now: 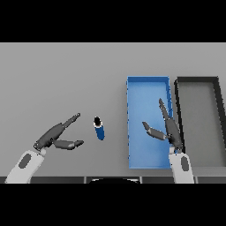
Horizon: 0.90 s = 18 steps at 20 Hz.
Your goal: Pick up the blue pipe and place it into the blue bin.
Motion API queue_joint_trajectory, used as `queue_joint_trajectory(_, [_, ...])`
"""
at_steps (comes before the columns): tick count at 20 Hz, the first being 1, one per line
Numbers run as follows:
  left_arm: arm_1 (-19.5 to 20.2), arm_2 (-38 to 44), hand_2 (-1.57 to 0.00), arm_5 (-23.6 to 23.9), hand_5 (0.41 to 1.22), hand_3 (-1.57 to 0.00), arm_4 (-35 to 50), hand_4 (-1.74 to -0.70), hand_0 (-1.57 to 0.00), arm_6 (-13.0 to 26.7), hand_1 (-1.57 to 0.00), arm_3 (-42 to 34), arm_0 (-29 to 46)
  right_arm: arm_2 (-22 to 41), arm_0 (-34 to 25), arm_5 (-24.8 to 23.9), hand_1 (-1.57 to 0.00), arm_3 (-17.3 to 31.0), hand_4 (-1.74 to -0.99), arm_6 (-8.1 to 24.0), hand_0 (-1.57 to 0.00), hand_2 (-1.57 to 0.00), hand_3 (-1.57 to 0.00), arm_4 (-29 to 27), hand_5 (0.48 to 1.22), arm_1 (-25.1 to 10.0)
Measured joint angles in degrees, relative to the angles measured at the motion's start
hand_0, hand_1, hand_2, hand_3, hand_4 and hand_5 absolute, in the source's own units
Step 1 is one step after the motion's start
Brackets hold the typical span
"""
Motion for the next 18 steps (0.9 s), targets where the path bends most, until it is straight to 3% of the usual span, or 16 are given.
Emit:
queue_joint_trajectory(3, [-1.44,-3.05,0.00,-0.90,0.466,0.00,-3.10,-1.10,0.00,-0.49,0.00,0.46,-0.12,0.31,0.59,0.44,0.00,0.28,-1.213,-0.51,0.00,0.00,0.00,0.61,0.571,-0.59])
queue_joint_trajectory(7, [-6.45,-5.73,0.00,-0.36,0.484,0.00,-5.08,-1.15,0.00,-0.73,0.00,2.61,-2.66,-0.06,-0.23,0.74,0.00,0.12,-1.210,1.02,0.00,0.00,0.00,-0.03,0.564,-0.70])
queue_joint_trajectory(9, [-8.98,-6.71,0.00,0.27,0.486,0.00,-6.26,-1.15,0.00,-2.72,0.00,4.18,-3.32,-0.04,0.45,0.69,0.00,-0.26,-1.209,0.57,0.00,0.00,0.00,-0.47,0.556,-0.16])
queue_joint_trajectory(11, [-11.70,-6.93,0.00,1.19,0.488,0.00,-7.49,-1.13,0.00,-2.72,0.00,7.91,-5.23,-0.10,0.33,0.60,0.00,0.05,-1.206,1.23,0.00,0.00,0.00,-0.43,0.554,-0.03])
queue_joint_trajectory(14, [-15.47,-7.14,0.00,2.47,0.493,0.00,-7.58,-1.13,0.00,-2.48,0.00,10.71,-6.68,-0.45,1.66,0.87,0.00,-0.54,-1.203,-0.66,0.00,0.00,0.00,-0.86,0.551,-0.40])
queue_joint_trajectory(18, [-19.03,-7.28,0.00,3.59,0.497,0.00,-9.23,-1.10,0.00,-4.61,0.00,17.19,-8.02,-0.32,1.00,0.69,0.00,0.00,-1.200,0.33,0.00,0.00,0.00,-0.87,0.547,0.13])
